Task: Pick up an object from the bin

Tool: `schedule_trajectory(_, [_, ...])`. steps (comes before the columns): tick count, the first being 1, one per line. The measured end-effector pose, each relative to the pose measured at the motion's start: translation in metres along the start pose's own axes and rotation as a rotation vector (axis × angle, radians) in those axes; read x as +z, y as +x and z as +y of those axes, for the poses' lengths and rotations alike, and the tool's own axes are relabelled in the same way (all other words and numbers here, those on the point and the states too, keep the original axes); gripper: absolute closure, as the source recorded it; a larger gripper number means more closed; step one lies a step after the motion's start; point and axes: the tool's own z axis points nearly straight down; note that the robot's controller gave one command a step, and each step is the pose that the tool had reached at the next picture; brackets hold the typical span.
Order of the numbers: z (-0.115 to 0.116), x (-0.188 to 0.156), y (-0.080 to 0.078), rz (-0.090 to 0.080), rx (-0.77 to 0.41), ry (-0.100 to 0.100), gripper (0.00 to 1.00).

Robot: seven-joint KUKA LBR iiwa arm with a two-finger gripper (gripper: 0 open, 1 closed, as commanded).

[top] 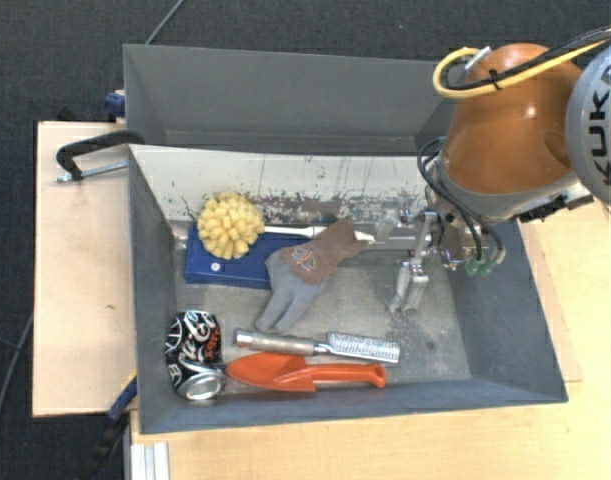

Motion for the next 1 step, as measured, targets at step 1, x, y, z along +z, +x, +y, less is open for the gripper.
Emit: schedule_trajectory(1, [0.0000,-0.0045,-0.0015,-0.009,0.000,0.000,0.00])
